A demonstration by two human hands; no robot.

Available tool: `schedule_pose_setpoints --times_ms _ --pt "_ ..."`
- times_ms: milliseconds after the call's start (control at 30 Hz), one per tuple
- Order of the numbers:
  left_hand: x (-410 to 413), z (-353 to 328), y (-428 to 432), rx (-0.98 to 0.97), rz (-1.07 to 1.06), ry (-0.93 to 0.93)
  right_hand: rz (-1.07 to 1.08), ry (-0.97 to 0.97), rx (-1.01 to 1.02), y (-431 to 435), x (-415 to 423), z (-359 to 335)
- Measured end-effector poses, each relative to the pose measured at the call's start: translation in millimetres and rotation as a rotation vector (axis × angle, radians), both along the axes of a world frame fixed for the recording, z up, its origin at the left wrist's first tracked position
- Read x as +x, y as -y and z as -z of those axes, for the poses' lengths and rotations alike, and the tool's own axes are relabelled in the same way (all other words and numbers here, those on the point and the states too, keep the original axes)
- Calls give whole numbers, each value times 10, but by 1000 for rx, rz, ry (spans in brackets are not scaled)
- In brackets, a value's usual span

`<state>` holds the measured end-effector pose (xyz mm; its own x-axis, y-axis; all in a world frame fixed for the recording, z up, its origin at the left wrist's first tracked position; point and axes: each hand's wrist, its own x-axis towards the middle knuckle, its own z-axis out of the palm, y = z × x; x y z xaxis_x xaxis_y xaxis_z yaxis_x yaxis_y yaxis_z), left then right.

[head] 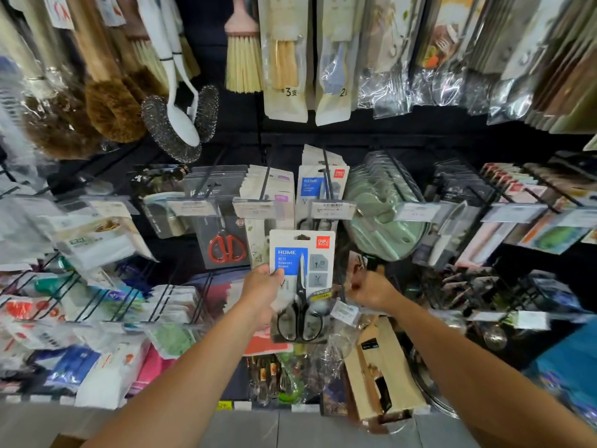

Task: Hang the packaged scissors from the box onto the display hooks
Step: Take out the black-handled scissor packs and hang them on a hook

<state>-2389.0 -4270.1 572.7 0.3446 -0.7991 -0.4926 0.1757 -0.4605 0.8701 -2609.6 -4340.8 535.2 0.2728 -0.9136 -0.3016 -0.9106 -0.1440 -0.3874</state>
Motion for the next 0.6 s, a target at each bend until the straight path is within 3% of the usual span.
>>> schedule_pose_setpoints --times_ms 200,600 --pt "-175 -140 135 -65 60 29 -46 -231 139 -347 -140 355" --pt "-346 -409 153 -150 90 5 -100 -342 277 -739 -351 714"
